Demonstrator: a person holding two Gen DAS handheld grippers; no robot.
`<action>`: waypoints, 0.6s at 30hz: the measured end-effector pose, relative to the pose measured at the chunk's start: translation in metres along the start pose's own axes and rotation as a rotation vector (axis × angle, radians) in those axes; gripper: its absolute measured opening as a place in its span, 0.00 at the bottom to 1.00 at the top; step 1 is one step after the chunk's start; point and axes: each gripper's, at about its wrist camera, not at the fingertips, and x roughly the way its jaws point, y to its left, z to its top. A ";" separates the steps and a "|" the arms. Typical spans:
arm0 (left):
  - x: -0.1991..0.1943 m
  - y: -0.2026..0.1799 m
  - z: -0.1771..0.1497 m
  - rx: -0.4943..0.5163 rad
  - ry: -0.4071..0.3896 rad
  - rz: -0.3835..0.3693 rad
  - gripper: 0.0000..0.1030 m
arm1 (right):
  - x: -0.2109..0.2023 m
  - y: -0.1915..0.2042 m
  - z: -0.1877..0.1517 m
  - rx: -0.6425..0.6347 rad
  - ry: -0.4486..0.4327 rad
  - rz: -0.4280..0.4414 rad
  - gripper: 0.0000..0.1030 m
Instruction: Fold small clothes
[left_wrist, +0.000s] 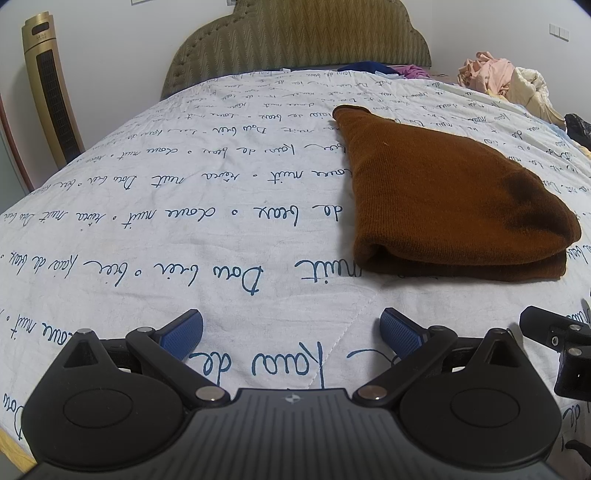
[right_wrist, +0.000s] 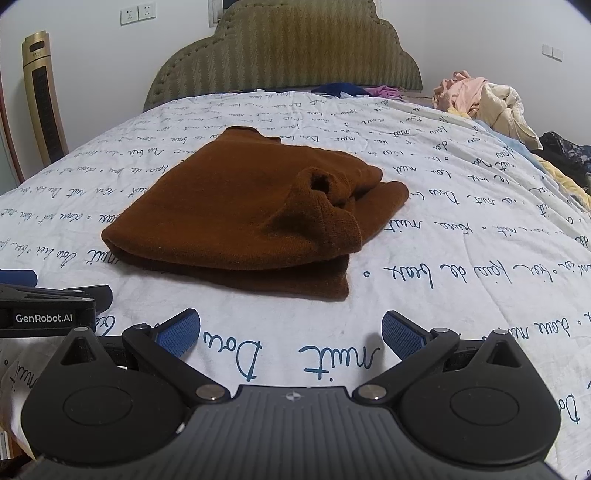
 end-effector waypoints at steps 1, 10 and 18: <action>0.000 0.000 0.000 0.000 0.000 0.000 1.00 | 0.000 0.000 0.000 0.001 0.000 0.000 1.00; 0.000 -0.001 0.000 0.000 0.000 0.003 1.00 | 0.000 0.000 -0.001 -0.002 0.000 0.003 1.00; -0.002 0.001 0.003 -0.001 -0.008 0.010 1.00 | -0.001 0.001 0.001 -0.005 -0.007 0.006 1.00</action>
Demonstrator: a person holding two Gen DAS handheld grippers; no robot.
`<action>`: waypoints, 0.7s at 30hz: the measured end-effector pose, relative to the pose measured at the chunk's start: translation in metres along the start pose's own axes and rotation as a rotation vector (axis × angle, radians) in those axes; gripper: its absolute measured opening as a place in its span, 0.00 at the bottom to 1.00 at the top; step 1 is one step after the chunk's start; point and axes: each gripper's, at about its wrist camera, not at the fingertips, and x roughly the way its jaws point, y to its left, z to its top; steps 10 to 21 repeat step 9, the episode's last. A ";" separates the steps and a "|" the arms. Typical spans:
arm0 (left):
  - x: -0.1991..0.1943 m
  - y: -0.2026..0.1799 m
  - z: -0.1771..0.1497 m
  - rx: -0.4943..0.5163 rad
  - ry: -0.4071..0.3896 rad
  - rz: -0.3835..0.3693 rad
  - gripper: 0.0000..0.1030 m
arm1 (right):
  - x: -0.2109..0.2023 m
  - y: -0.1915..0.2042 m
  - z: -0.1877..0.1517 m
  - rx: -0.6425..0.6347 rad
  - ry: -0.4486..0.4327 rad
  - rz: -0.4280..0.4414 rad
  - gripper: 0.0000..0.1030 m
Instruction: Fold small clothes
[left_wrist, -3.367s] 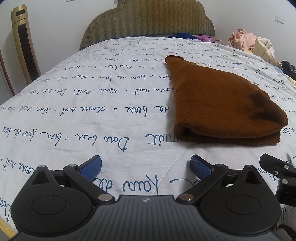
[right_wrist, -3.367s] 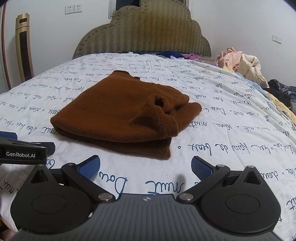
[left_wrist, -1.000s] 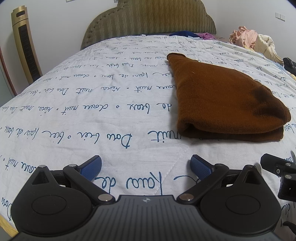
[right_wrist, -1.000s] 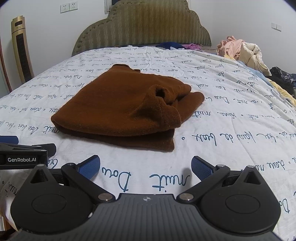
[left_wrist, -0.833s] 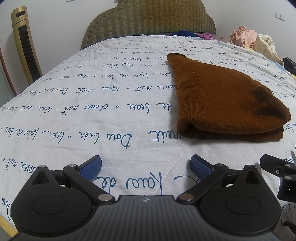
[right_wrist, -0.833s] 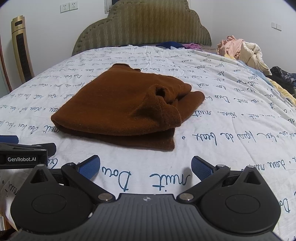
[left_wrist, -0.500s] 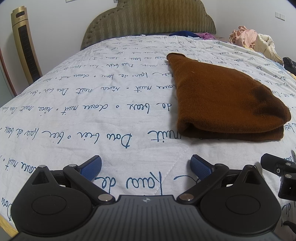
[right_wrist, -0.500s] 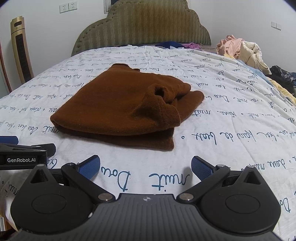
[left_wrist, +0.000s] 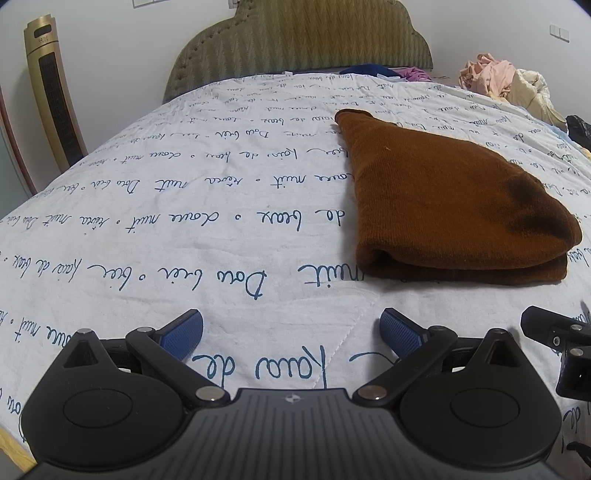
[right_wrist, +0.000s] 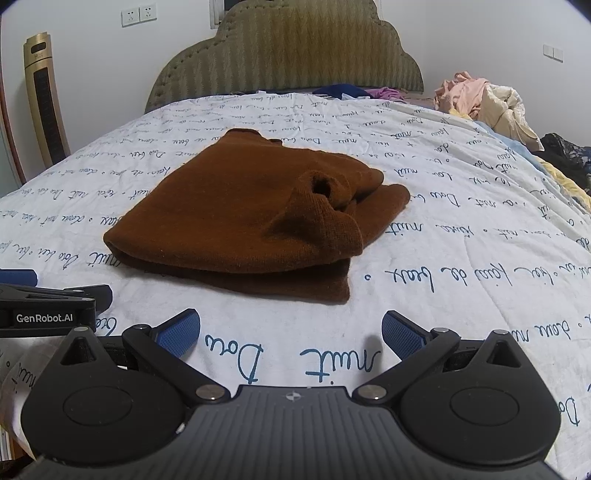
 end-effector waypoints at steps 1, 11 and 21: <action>0.000 0.000 0.001 -0.002 0.000 -0.001 1.00 | 0.000 0.000 0.001 -0.003 -0.001 0.002 1.00; -0.002 -0.004 0.014 0.030 -0.049 0.019 1.00 | 0.000 0.002 0.010 -0.068 -0.033 0.057 1.00; -0.002 -0.004 0.014 0.030 -0.049 0.019 1.00 | 0.000 0.002 0.010 -0.068 -0.033 0.057 1.00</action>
